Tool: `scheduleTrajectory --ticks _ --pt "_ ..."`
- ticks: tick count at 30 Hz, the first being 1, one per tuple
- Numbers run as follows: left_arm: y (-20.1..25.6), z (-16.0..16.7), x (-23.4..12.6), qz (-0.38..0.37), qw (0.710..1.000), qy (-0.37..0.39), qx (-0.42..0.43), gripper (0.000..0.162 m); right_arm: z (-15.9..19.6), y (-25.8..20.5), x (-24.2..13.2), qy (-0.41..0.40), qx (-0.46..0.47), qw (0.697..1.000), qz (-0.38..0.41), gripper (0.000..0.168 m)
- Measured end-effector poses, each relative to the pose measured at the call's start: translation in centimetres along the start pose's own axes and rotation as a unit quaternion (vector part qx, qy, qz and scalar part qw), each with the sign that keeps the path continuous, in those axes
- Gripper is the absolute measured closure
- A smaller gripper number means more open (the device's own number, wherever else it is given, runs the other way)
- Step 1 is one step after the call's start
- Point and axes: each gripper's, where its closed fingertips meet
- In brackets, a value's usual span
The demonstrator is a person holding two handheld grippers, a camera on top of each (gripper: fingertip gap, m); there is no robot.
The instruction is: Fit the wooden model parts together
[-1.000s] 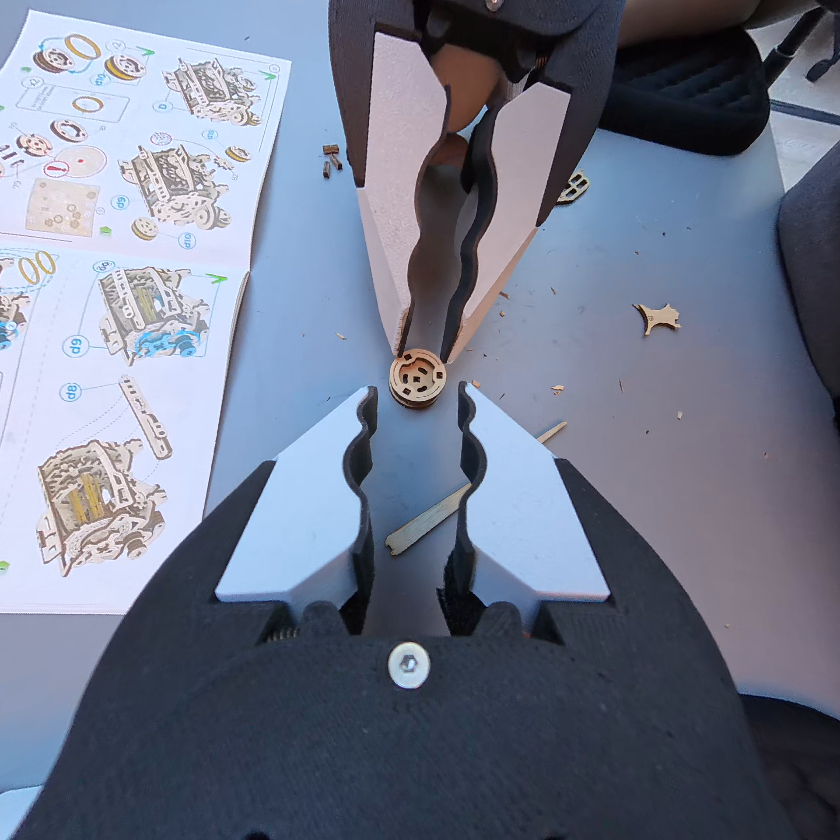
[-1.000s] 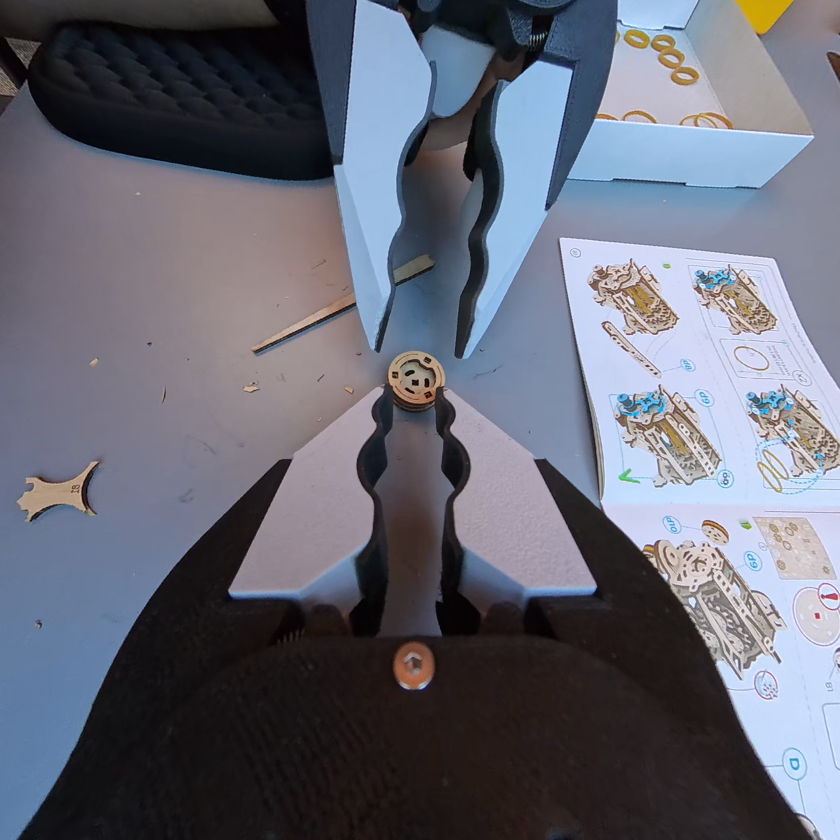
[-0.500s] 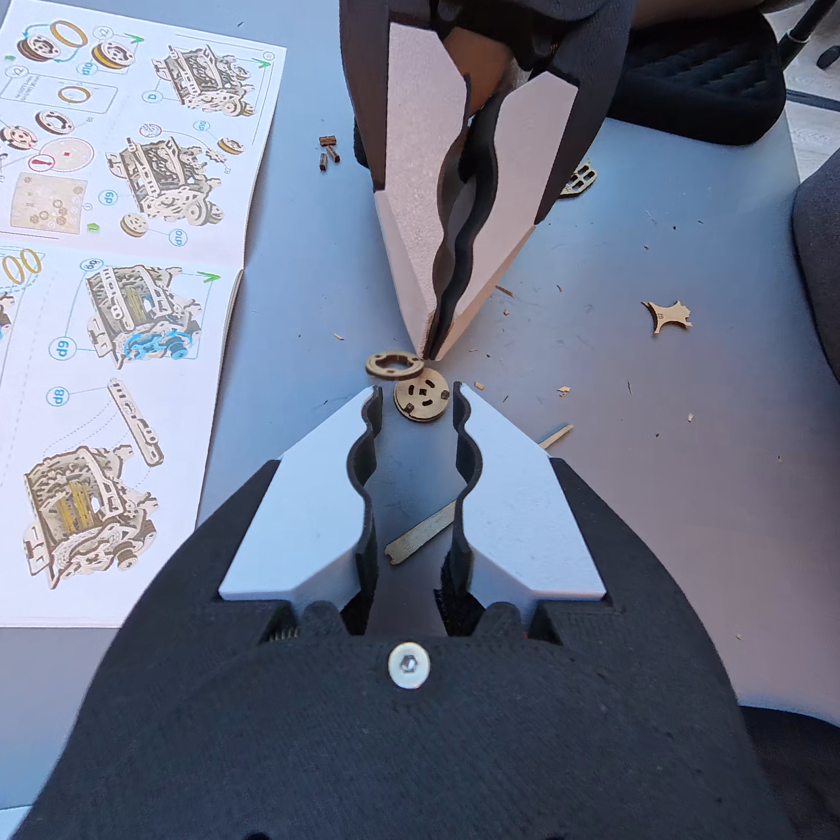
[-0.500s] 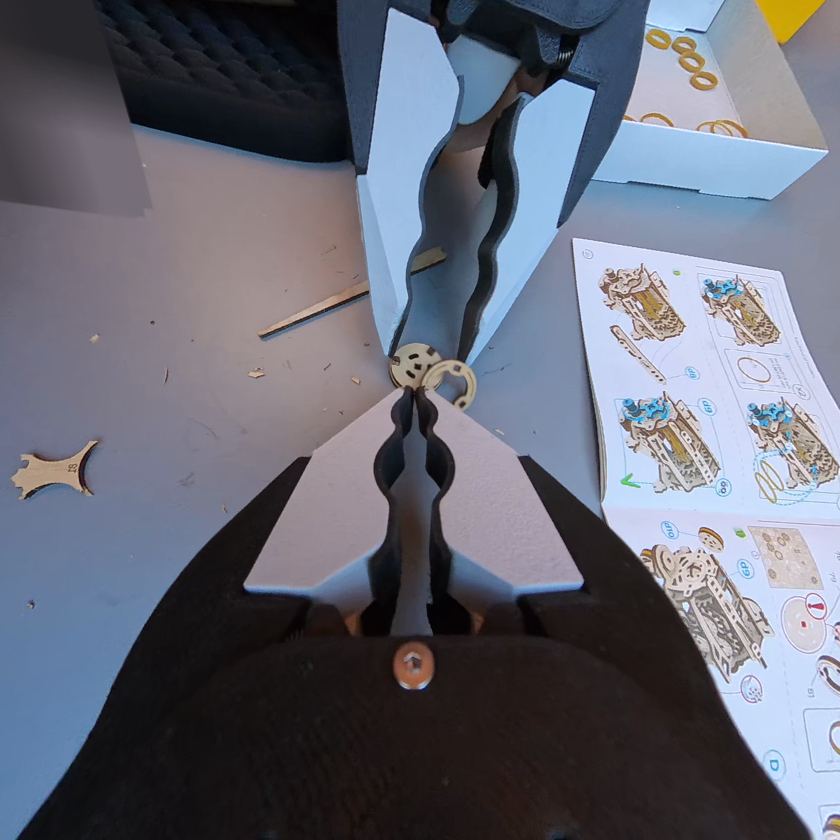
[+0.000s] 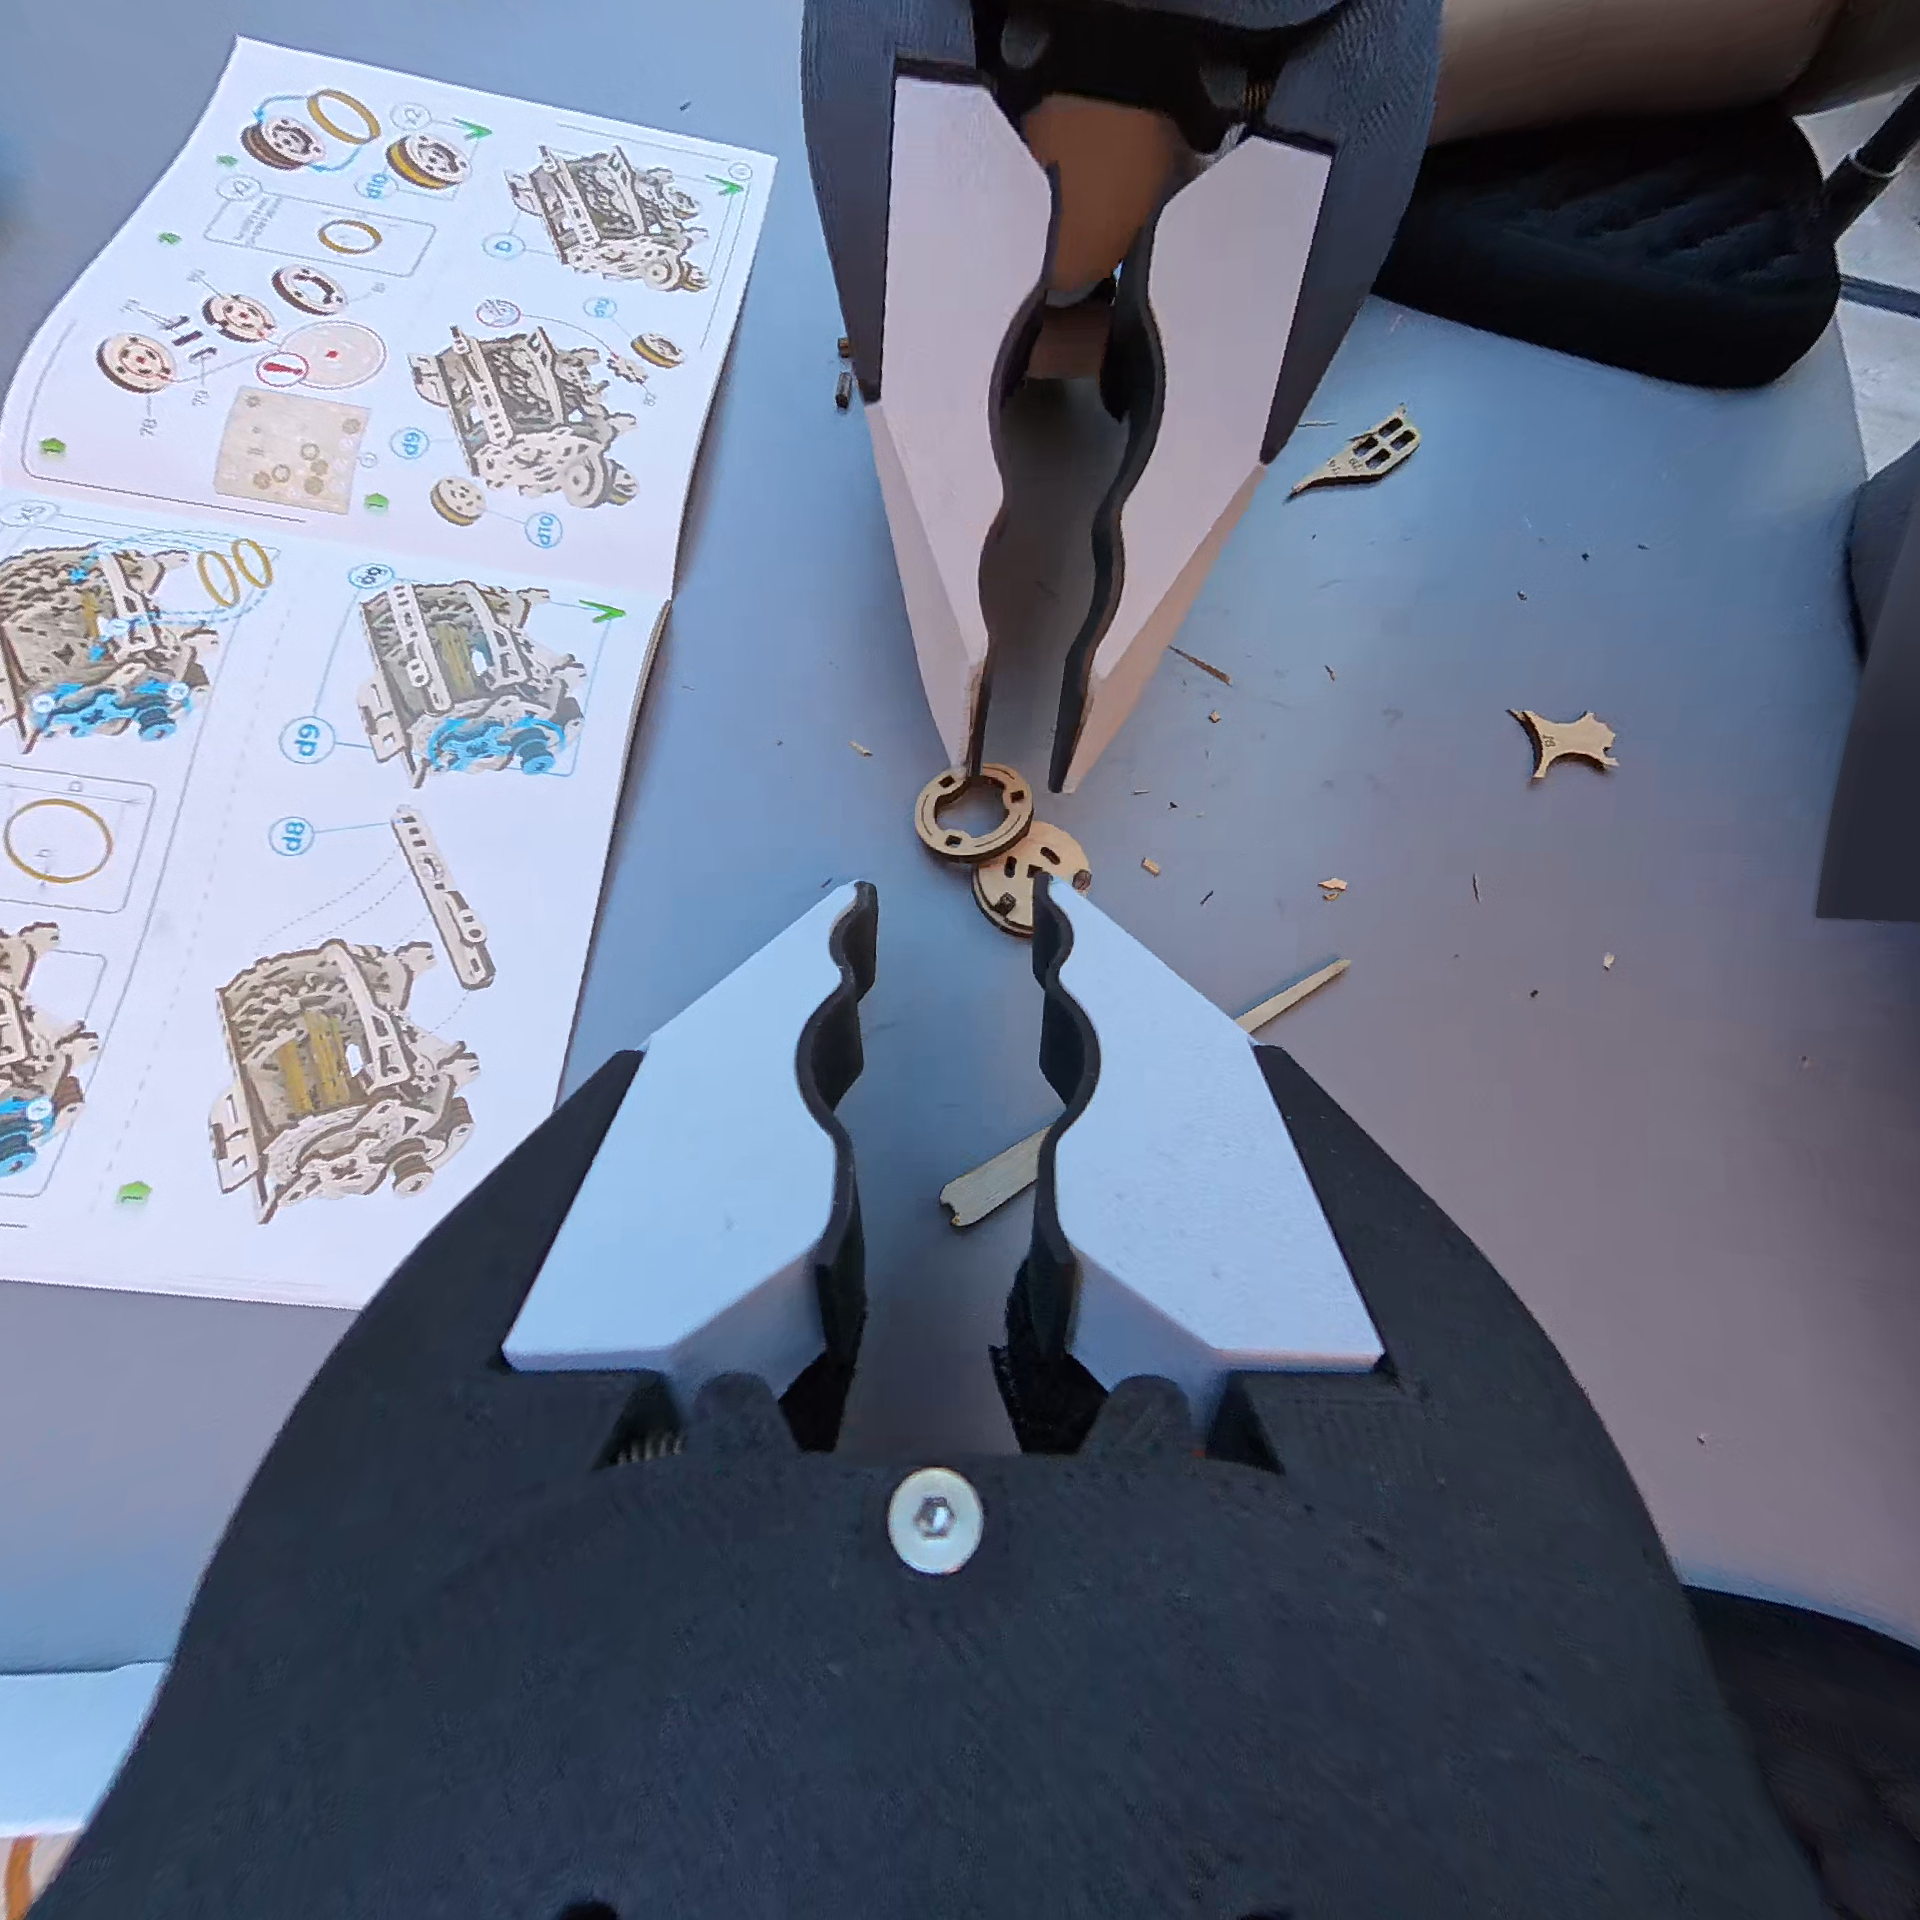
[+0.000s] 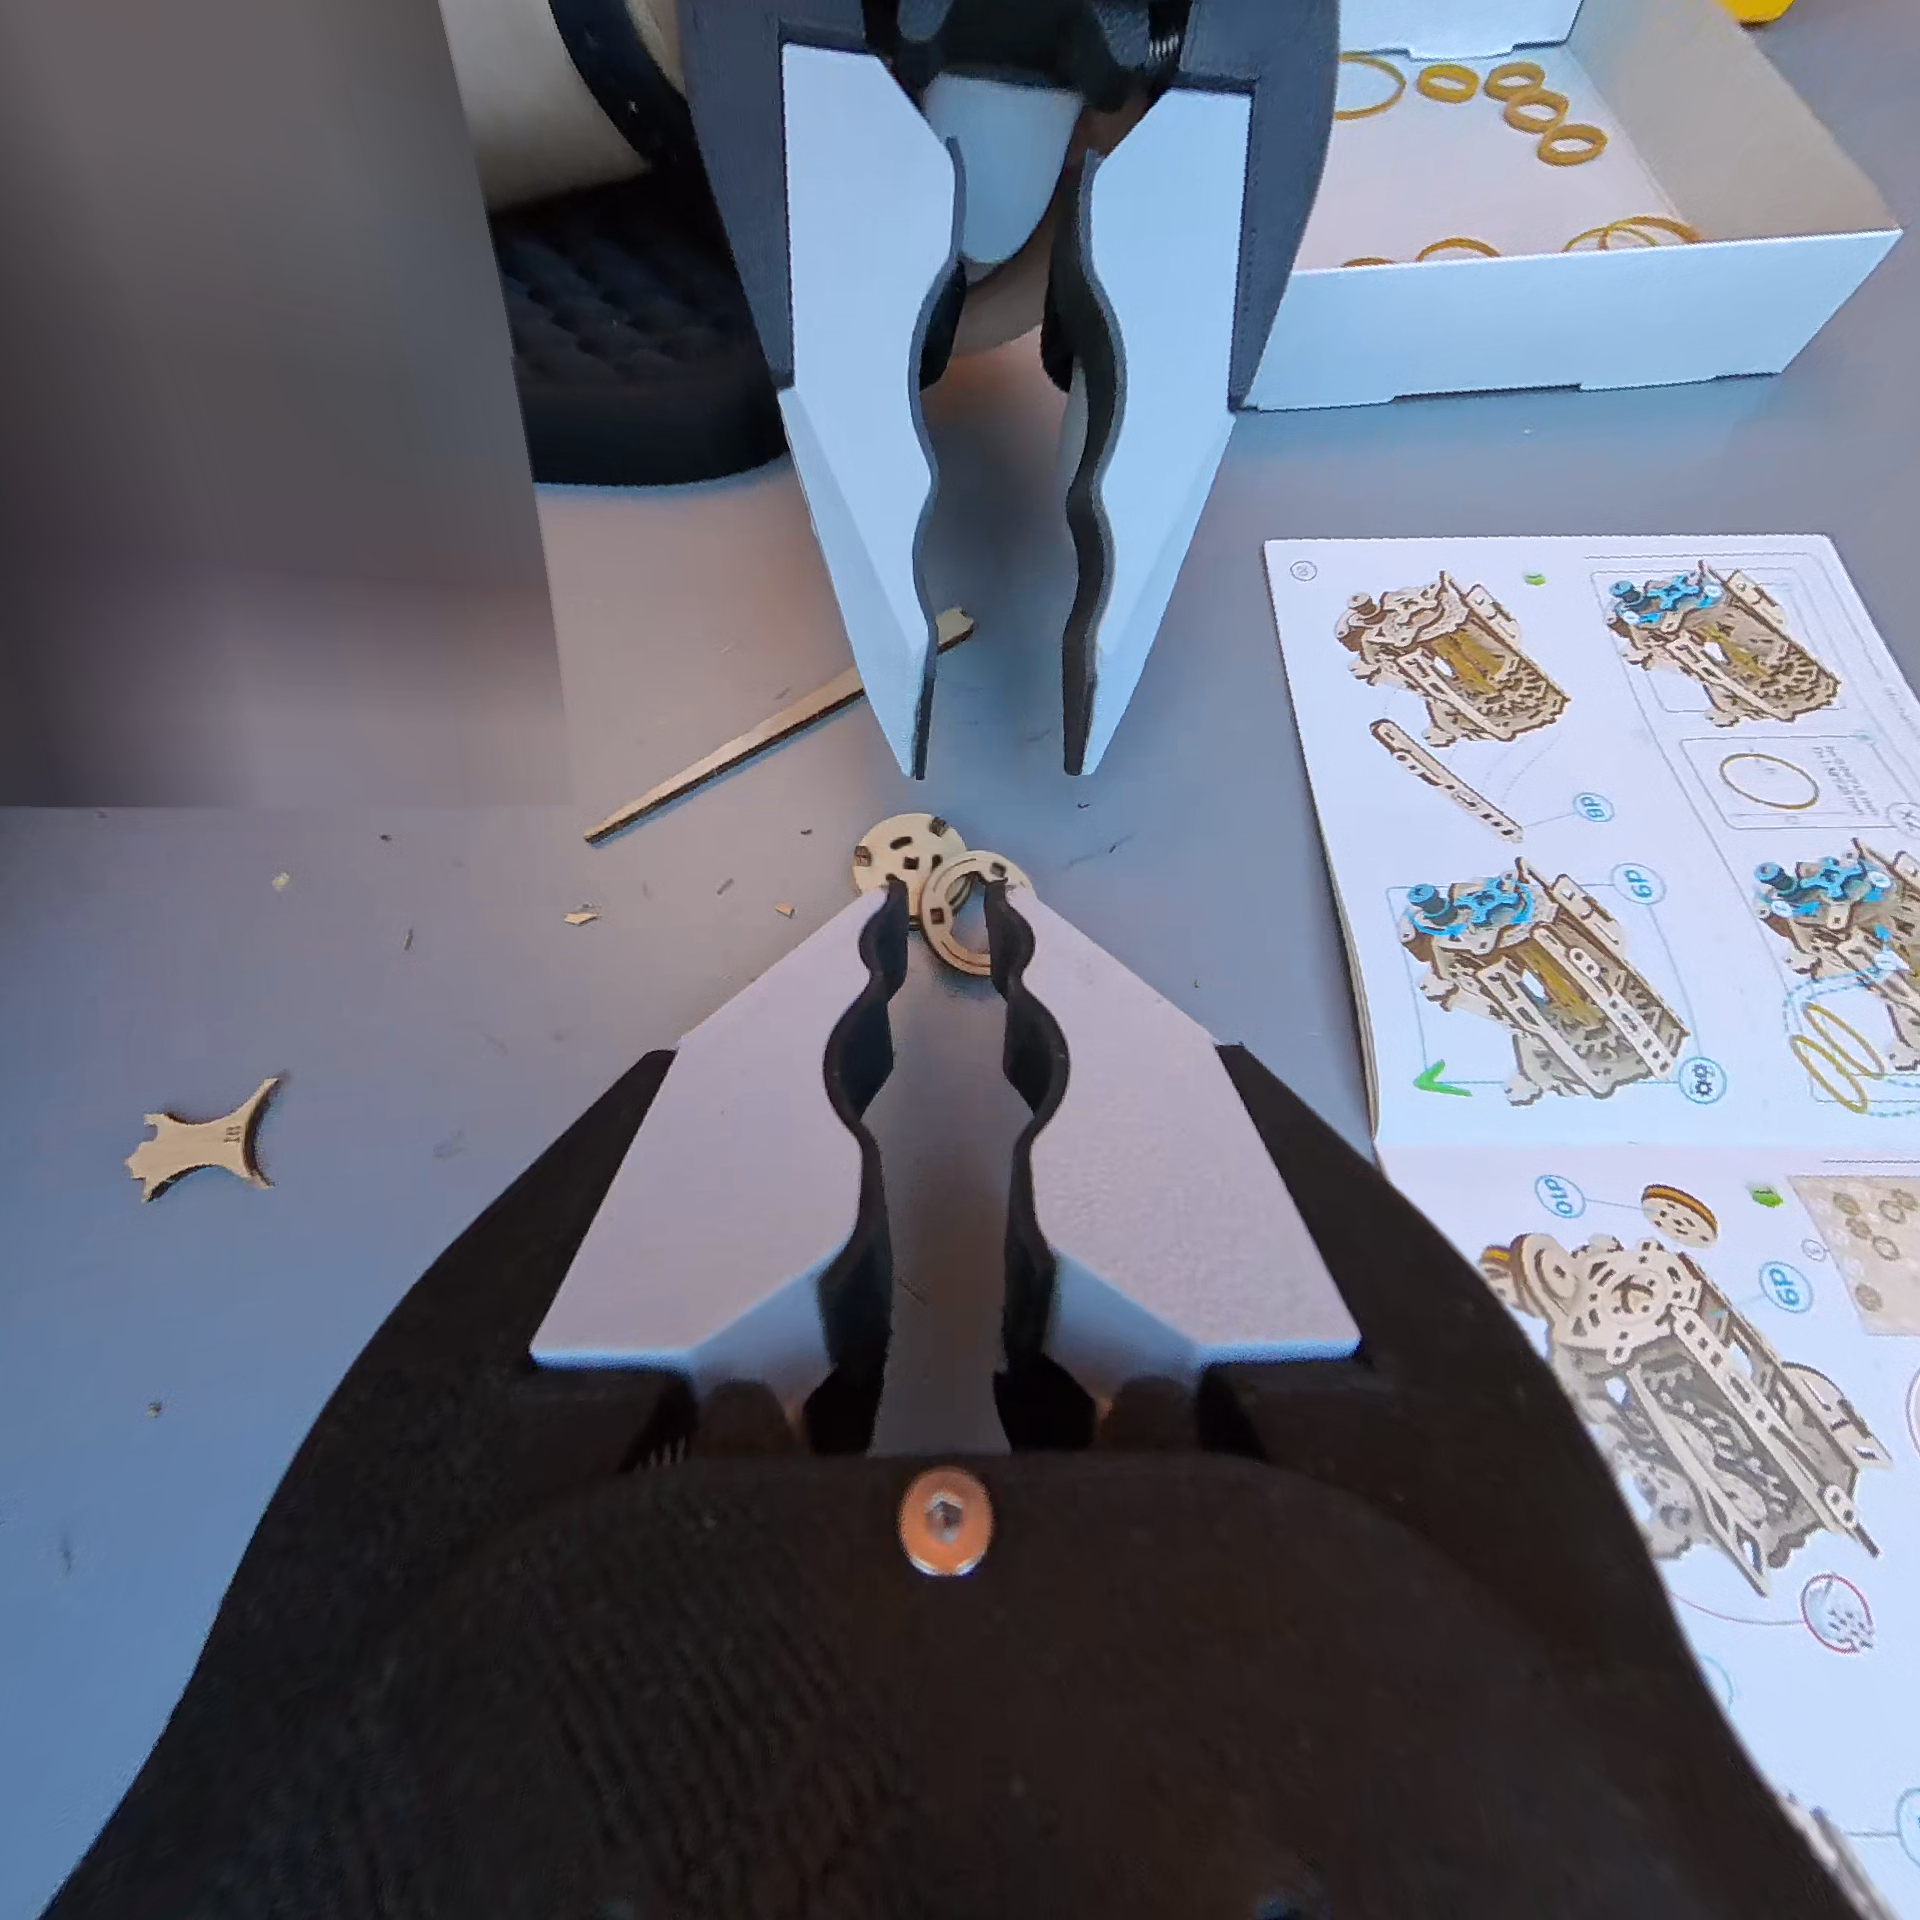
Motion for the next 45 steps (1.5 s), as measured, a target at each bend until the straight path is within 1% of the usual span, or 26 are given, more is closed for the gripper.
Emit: scheduleTrajectory --ticks 3,4,5,7,12,15,18,20,23,27,30,31,33,36,38,41,44,45 --pt "-0.2 0.0 -0.2 -0.001 1.0 0.003 -0.003 0.135 1.1 -0.3 0.7 -0.035 -0.007 0.999 -0.017 0.155" --pt "-0.2 -0.1 -0.3 0.003 1.0 0.007 -0.008 0.135 1.4 -0.5 0.8 -0.042 -0.007 0.999 -0.024 0.16" --pt "-0.2 -0.3 -0.5 0.009 1.0 0.013 -0.014 0.136 1.2 -0.6 0.7 -0.038 -0.01 0.999 -0.025 0.162" --pt "0.1 -0.9 -0.8 0.027 0.999 0.03 -0.032 0.136 0.6 -0.5 0.2 -0.029 -0.031 0.999 -0.02 0.163" --pt "0.7 -3.3 -2.2 0.09 0.986 0.1 -0.098 0.134 -1.1 2.5 -3.5 -0.012 -0.133 0.989 0.056 0.163" --pt "0.9 -4.8 -3.3 0.134 0.97 0.143 -0.147 0.132 -3.0 3.0 -5.8 0.012 -0.184 0.981 0.069 0.163" --pt "0.9 -6.0 -4.3 0.155 0.956 0.176 -0.178 0.131 -4.4 3.5 -7.5 -0.023 -0.268 0.957 0.107 0.163" --pt "1.5 -6.7 -5.0 0.179 0.946 0.194 -0.19 0.131 -4.8 2.7 -7.8 -0.041 -0.32 0.943 0.087 0.163" --pt "2.4 -7.6 -5.4 0.217 0.929 0.206 -0.219 0.132 -5.7 1.3 -6.8 -0.041 -0.363 0.93 0.044 0.163" --pt "3.5 -7.7 -4.9 0.264 0.91 0.19 -0.259 0.134 -6.0 1.0 -5.4 -0.081 -0.414 0.906 0.031 0.163" --pt "4.3 -7.5 -4.7 0.306 0.891 0.169 -0.289 0.136 -5.7 0.3 -4.3 -0.104 -0.432 0.896 0.019 0.163" --pt "4.1 -7.4 -4.5 0.303 0.891 0.166 -0.296 0.138 -5.4 0.1 -4.0 -0.113 -0.438 0.892 0.018 0.163" --pt "3.9 -6.8 -4.2 0.288 0.9 0.153 -0.29 0.142 -4.9 -0.1 -3.6 -0.132 -0.447 0.884 0.02 0.163" --pt "3.7 -6.1 -3.7 0.268 0.911 0.132 -0.285 0.144 -4.9 -0.3 -3.3 -0.137 -0.45 0.882 0.025 0.163" --pt "3.8 -6.1 -3.9 0.277 0.909 0.134 -0.282 0.161 -5.0 -0.4 -3.4 -0.132 -0.445 0.885 0.027 0.163" --pt "4.0 -5.9 -3.8 0.28 0.911 0.126 -0.277 0.161 -4.8 -0.4 -3.5 -0.128 -0.436 0.89 0.026 0.163" --pt "4.1 -5.4 -3.3 0.281 0.911 0.106 -0.284 0.146 -4.4 -0.4 -3.6 -0.133 -0.434 0.891 0.021 0.163" --pt "4.0 -5.3 -3.0 0.277 0.911 0.104 -0.288 0.145 -4.4 -0.5 -3.5 -0.131 -0.435 0.891 0.021 0.163"
Point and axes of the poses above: each gripper's, where its closed fingertips meet, x out along the fingers, z out of its underside, y = z × x across the jaws, and after that the axes turned 14 degrees about -x, right-handed
